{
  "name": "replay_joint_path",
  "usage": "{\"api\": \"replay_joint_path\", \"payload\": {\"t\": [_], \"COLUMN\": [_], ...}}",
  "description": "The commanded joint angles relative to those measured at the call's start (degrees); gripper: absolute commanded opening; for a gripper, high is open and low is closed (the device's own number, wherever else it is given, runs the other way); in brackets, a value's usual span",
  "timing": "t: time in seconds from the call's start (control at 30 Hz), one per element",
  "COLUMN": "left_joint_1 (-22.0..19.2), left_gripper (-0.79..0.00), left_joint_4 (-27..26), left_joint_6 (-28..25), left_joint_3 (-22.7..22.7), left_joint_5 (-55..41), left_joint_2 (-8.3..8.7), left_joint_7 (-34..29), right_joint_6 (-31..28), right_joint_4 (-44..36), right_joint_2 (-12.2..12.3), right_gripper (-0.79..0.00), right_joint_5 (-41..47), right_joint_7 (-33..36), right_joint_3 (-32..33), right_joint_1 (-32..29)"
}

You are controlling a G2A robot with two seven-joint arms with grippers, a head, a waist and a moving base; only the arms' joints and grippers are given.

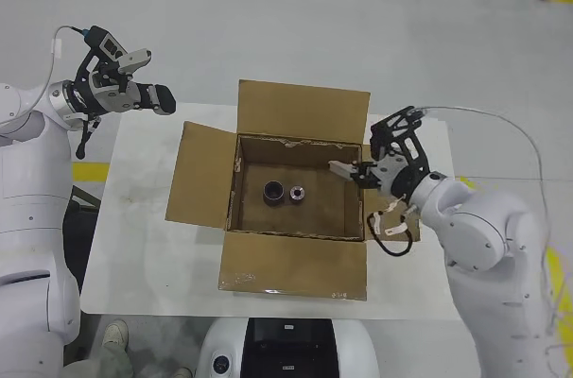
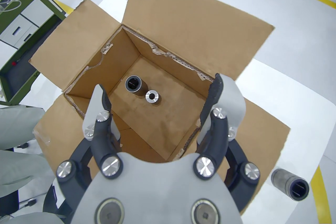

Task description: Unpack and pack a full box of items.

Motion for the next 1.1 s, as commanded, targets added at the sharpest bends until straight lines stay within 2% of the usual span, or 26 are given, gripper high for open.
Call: {"api": "replay_joint_path", "payload": {"t": [0.0,0.2,0.47,0.93,1.0,1.07], "left_joint_1": [0.0,0.0,0.0,0.0,0.0,0.0], "left_gripper": [0.0,0.0,0.0,0.0,0.0,0.0], "left_joint_4": [0.0,0.0,0.0,0.0,0.0,0.0], "left_joint_6": [0.0,0.0,0.0,0.0,0.0,0.0], "left_joint_3": [0.0,0.0,0.0,0.0,0.0,0.0], "left_joint_5": [0.0,0.0,0.0,0.0,0.0,0.0], "left_joint_2": [0.0,0.0,0.0,0.0,0.0,0.0], "left_joint_7": [0.0,0.0,0.0,0.0,0.0,0.0], "right_joint_6": [-0.26,-2.72,-1.96,-1.3,-0.98,-0.88], "right_joint_4": [-0.51,-0.77,1.78,5.33,5.46,5.46], "right_joint_2": [0.26,1.06,1.9,2.91,3.01,3.11], "right_gripper": [-0.052,-0.025,-0.025,-0.049,-0.022,-0.034], "right_joint_5": [0.35,0.84,-0.96,-5.81,-6.29,-6.54], "right_joint_7": [-0.73,-2.9,-3.9,-7.31,-7.39,-7.41], "right_joint_3": [2.18,7.33,12.26,15.7,15.87,15.85], "right_joint_1": [-1.26,-4.5,-7.35,-11.15,-11.37,-11.51]}}
